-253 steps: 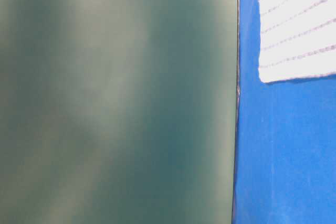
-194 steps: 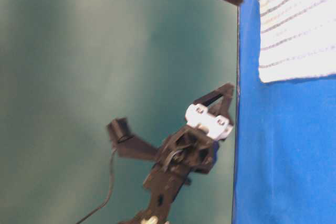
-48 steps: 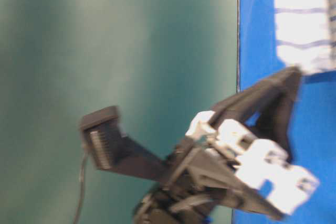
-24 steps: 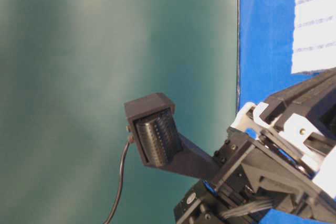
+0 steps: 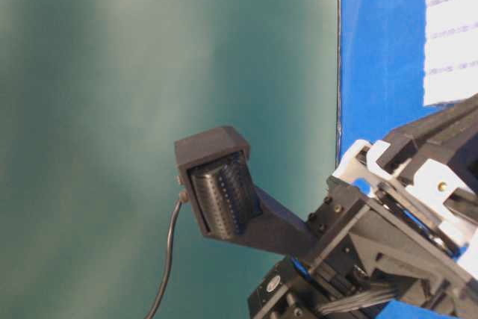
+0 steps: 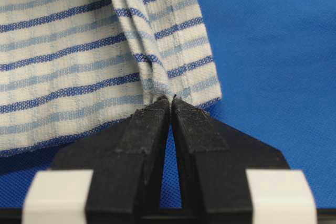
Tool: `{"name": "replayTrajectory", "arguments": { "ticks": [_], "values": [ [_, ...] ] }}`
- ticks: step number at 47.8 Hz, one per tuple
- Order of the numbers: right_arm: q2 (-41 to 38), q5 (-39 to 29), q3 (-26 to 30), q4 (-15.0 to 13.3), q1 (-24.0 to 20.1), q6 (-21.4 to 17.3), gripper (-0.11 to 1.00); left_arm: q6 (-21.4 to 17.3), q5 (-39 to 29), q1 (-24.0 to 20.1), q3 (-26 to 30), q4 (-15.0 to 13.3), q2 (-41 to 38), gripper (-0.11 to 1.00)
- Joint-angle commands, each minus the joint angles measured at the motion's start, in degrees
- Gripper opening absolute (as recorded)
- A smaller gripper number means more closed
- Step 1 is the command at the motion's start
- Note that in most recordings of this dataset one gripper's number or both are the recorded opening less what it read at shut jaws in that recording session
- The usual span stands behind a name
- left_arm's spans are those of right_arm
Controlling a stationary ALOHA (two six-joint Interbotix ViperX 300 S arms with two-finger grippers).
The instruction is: Fold a vertical towel.
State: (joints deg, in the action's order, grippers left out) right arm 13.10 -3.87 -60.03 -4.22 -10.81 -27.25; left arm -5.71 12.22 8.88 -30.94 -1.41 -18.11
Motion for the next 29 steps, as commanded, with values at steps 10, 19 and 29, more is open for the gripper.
{"name": "replayTrajectory", "arguments": {
  "ticks": [10,19,29],
  "values": [
    [0.18,0.35,0.88,0.00,-0.88,-0.09,0.46,0.97,0.18,0.44,1.14,-0.09,0.97,0.19],
    [1.32,0.09,1.05,0.00,-2.46,-0.09,0.63,1.14,-0.62,0.53,0.97,-0.09,2.29,0.73],
    [6.94,-2.02,1.23,-0.18,-3.78,0.09,0.62,1.05,-4.13,0.44,0.53,-0.09,7.12,0.77]
  ]
}}
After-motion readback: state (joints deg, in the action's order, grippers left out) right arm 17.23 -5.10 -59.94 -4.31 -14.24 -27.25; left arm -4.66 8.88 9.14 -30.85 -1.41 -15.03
